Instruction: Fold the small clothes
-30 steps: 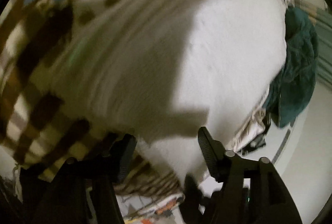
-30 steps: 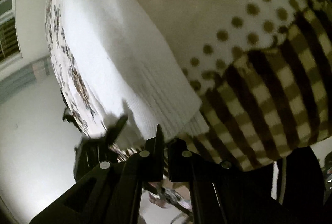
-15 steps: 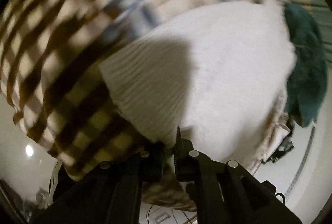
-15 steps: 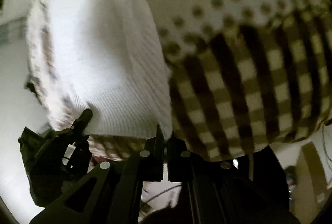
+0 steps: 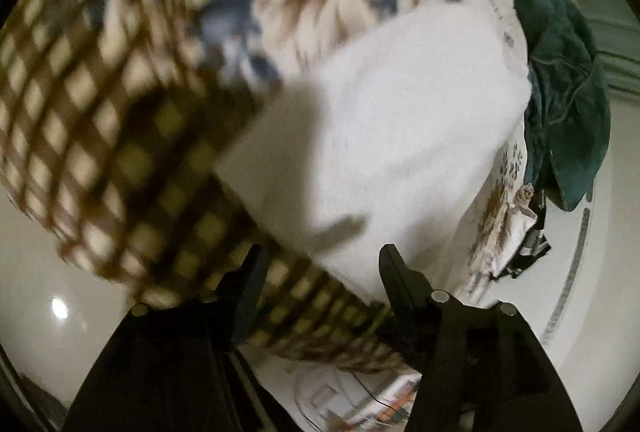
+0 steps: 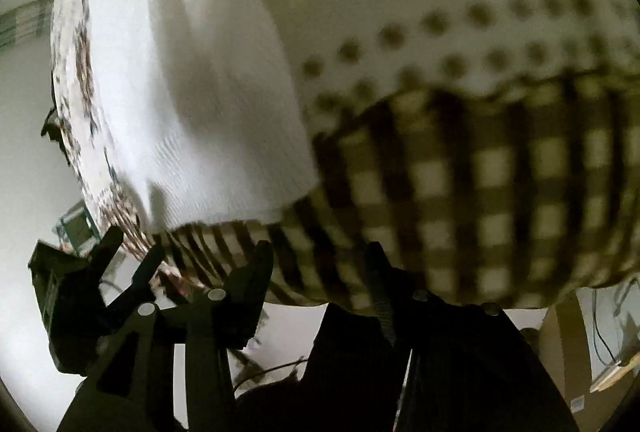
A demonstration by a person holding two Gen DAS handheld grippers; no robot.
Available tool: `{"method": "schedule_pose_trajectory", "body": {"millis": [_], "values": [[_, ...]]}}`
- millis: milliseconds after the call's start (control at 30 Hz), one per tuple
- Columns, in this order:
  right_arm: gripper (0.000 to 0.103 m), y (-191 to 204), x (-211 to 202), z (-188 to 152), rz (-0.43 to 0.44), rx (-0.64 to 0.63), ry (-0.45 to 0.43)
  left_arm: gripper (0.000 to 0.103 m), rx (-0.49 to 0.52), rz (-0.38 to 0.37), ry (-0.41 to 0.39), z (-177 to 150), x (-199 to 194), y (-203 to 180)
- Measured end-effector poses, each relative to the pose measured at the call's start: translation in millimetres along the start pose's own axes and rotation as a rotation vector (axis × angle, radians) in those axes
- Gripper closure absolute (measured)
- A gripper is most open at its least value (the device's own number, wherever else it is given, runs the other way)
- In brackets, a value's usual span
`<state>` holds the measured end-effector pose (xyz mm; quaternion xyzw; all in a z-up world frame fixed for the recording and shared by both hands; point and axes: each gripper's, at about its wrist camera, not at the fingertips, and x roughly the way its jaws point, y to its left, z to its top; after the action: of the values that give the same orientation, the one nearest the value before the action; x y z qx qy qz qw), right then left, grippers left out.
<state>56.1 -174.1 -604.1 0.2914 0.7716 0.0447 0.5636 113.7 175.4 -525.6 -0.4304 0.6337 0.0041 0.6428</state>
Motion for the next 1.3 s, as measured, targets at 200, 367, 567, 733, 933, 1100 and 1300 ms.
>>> {"method": "schedule_pose_trajectory", "body": {"millis": [200, 367, 567, 733, 933, 1100, 1300], "values": [[0.053, -7.0, -15.2, 29.3, 0.125, 0.068, -0.149, 0.048, 0.138, 0.149, -0.077, 39.9, 23.4, -6.2], [0.099, -5.8, 7.0, 27.5, 0.156, 0.104, -0.111, 0.096, 0.206, 0.147, -0.090, 44.7, 38.8, -5.1], [0.100, -16.4, 22.8, 7.6, 0.011, 0.086, -0.044, 0.093, 0.183, 0.129, -0.080, 43.7, 40.9, -1.0], [0.067, 5.2, 2.7, 29.3, 0.091, -0.012, -0.053, 0.040, 0.188, 0.040, -0.074, 47.7, 23.6, -4.7], [0.044, -4.5, -3.2, 56.0, 0.246, -0.039, -0.079, 0.032, 0.197, -0.066, 0.020, 66.4, 53.6, 2.6], [0.035, 13.3, 27.1, 62.4, 0.356, -0.089, -0.052, 0.031, 0.269, -0.086, 0.093, 61.8, 67.3, -9.9], [0.054, 23.1, 54.7, 49.9, 0.485, -0.030, 0.037, 0.033, 0.246, -0.157, 0.157, 49.8, 71.3, -17.5]]}}
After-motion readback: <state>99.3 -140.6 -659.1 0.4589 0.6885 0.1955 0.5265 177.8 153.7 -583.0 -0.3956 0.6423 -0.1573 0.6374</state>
